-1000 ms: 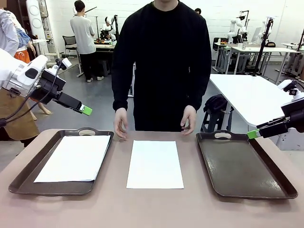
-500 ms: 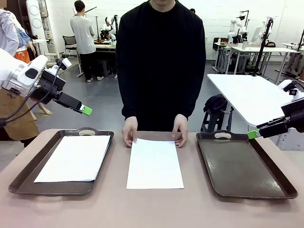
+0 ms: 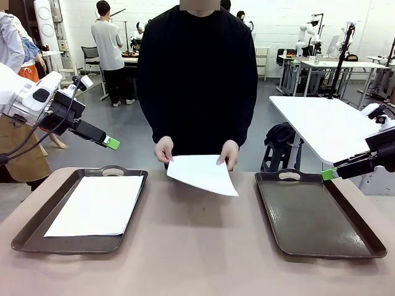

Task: Sort the A4 documents.
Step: Receive the A4 Paper.

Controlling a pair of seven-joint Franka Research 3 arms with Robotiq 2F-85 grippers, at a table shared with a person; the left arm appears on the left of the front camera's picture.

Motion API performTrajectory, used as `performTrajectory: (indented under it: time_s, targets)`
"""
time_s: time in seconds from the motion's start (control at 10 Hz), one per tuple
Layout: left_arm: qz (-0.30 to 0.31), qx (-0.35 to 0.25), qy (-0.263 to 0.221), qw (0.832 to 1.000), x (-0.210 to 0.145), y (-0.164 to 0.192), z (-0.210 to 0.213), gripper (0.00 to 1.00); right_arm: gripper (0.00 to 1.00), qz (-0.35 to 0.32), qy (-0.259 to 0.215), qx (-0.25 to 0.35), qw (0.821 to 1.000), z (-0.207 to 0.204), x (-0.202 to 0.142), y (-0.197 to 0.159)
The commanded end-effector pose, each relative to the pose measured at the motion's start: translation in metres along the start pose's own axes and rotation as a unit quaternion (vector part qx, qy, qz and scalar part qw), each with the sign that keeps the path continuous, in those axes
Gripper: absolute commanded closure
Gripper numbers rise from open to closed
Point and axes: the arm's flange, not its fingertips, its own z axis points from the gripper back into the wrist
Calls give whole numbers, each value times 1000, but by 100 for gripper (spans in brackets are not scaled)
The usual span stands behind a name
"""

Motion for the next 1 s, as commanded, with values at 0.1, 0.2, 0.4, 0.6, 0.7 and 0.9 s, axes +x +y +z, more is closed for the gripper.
performTrajectory:
  time_s: [0.1,0.2,0.4,0.6,0.7,0.9]
  targets:
    - [-2,-3,-3,1000,-1,0,0,0,0,4,-13,10,1000,-5,0,-4]
    - [-2,-3,-3,1000,-1,0,0,0,0,4,-13,10,1000,-5,0,-4]
    - [-2,-3,-3,1000,-1,0,0,0,0,4,-13,10,1000,-5,0,-4]
    - [-2,-3,-3,1000,-1,0,0,0,0,4,-13,10,1000,-5,0,-4]
    - [-2,-3,-3,1000,-1,0,0,0,0,4,-13,10,1000,-5,0,-4]
    - [-2,-3,-3,1000,-1,0,0,0,0,4,-13,10,1000,-5,0,-4]
